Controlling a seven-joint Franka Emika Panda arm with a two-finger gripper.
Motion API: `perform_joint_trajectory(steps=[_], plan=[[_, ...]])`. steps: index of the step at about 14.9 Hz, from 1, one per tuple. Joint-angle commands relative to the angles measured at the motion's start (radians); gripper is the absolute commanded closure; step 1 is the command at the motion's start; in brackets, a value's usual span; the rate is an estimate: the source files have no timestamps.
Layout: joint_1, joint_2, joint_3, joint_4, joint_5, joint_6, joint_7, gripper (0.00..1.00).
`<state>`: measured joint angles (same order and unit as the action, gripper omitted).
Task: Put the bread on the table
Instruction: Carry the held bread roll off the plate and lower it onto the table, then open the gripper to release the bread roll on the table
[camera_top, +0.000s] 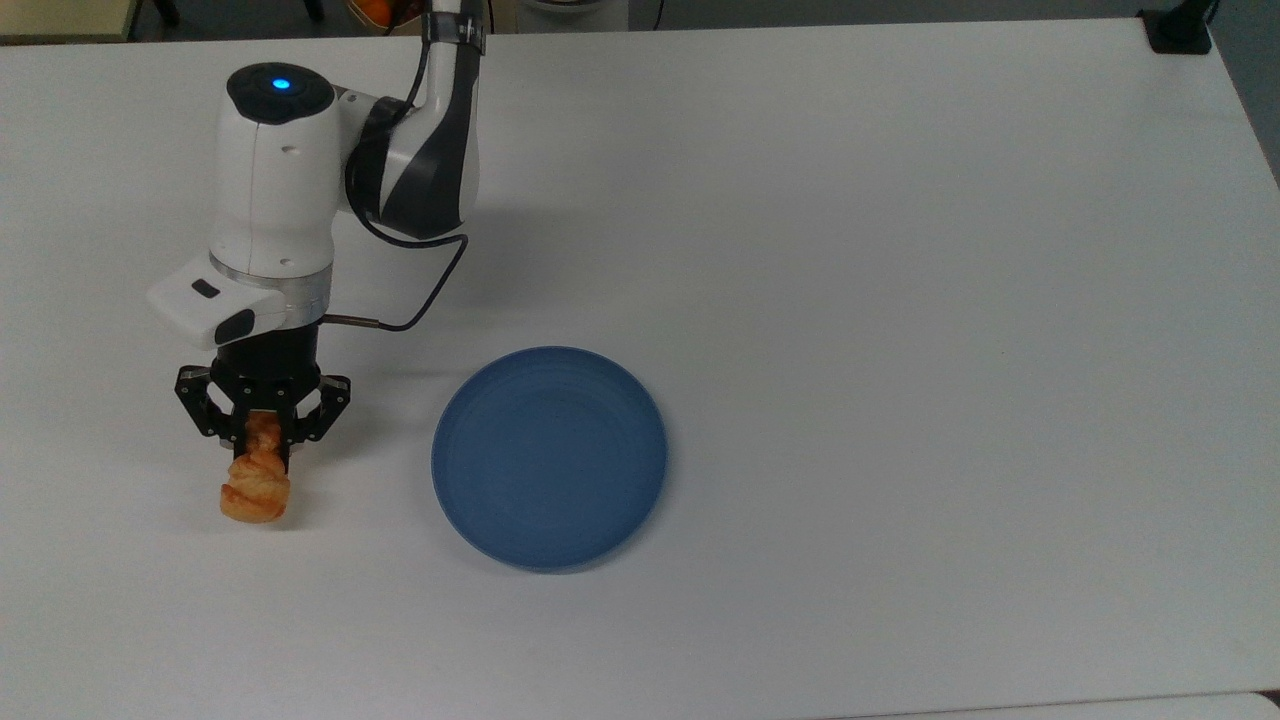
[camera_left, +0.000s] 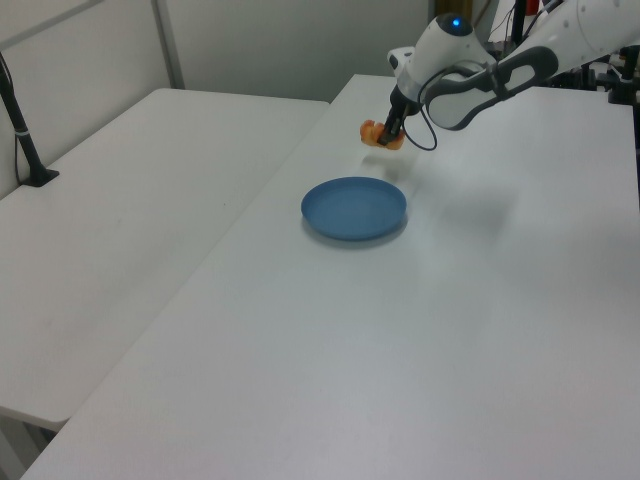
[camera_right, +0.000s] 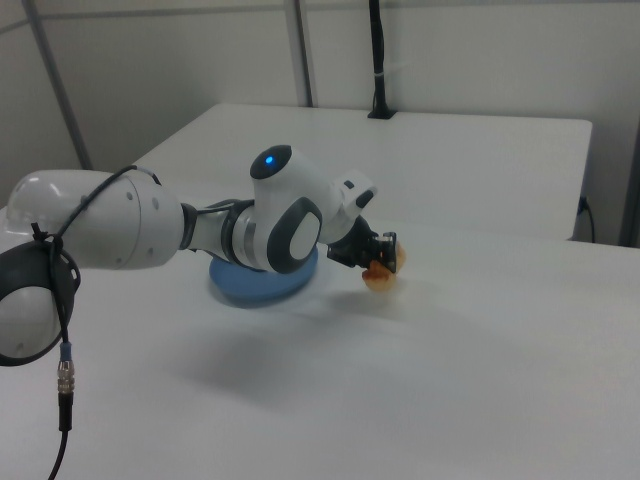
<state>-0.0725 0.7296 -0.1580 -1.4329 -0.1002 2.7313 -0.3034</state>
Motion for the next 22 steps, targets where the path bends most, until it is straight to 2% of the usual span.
perform_joint_trajectory(steps=[1,3,5,10,12,13,14,16,17,22], plan=[[-0.009,-0.01,0.009,-0.027,0.022,0.015,-0.028,0.57],[-0.009,-0.018,0.014,-0.05,0.027,0.01,-0.023,0.54],[-0.007,-0.021,0.025,-0.066,0.043,0.008,-0.02,0.38],[-0.009,-0.019,0.025,-0.072,0.045,0.005,-0.022,0.31],[-0.009,-0.024,0.025,-0.072,0.045,0.005,-0.02,0.2],[-0.009,-0.032,0.025,-0.072,0.045,0.004,-0.02,0.19],[-0.009,-0.041,0.025,-0.072,0.045,-0.005,-0.019,0.14],[-0.003,-0.07,0.025,-0.066,0.043,-0.069,-0.008,0.07],[0.0,-0.091,0.025,-0.063,0.043,-0.111,-0.002,0.0],[0.057,-0.261,0.025,-0.064,0.043,-0.41,0.018,0.0]])
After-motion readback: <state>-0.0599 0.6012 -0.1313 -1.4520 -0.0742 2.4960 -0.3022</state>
